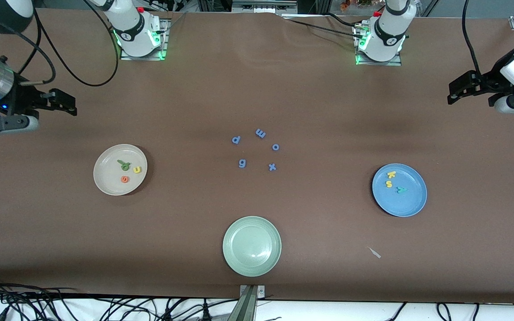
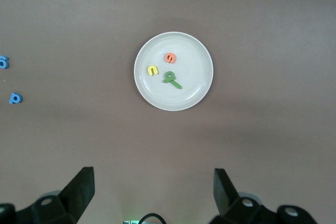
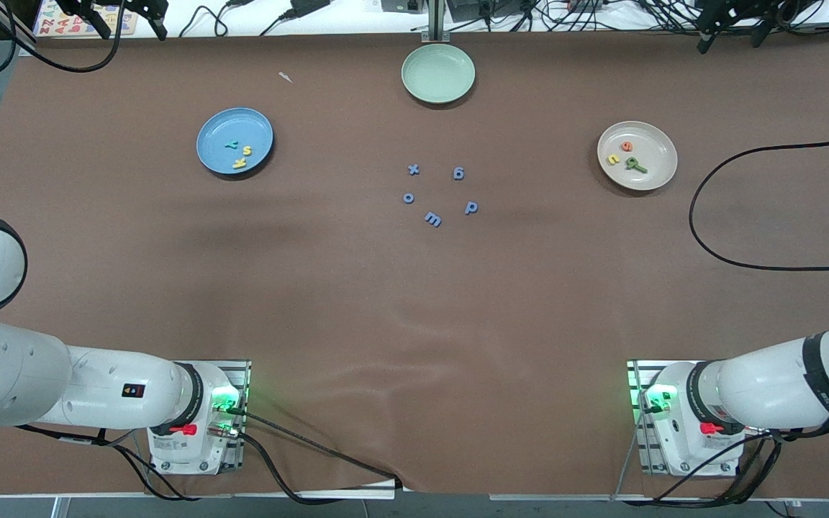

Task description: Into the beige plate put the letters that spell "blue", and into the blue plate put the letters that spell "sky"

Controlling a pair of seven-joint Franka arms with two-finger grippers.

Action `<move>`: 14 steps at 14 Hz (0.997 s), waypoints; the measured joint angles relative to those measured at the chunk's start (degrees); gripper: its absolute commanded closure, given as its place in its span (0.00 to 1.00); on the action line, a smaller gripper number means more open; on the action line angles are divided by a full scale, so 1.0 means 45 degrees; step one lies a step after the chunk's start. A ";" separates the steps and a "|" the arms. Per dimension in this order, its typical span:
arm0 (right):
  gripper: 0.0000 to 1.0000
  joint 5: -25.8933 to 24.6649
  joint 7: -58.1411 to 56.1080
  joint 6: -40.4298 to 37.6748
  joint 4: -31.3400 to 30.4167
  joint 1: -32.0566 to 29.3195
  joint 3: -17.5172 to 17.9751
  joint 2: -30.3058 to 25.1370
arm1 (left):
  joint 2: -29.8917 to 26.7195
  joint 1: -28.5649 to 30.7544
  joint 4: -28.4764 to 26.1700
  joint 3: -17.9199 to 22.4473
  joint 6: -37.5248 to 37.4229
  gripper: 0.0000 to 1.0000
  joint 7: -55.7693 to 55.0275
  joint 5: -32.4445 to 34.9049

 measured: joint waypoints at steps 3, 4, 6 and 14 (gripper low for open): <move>0.00 0.0000 0.0108 0.0026 -0.0022 -0.0407 0.0001 -0.0018 | 0.0002 0.0006 0.0000 0.0003 -0.0028 0.00 0.0000 0.0000; 0.00 0.0000 0.0109 0.0062 -0.0029 -0.0549 0.0001 -0.0018 | 0.0003 0.0007 0.0000 0.0004 -0.0058 0.00 -0.0001 0.0000; 0.00 0.0001 0.0109 0.0196 -0.0038 -0.0734 0.0001 -0.0018 | 0.0003 0.0007 0.0000 0.0003 -0.0206 0.00 -0.0001 0.0000; 0.00 -0.0002 0.0132 0.0353 -0.0051 -0.0912 0.0027 0.0037 | 0.0003 0.0007 0.0000 0.0003 -0.0246 0.00 -0.0001 0.0000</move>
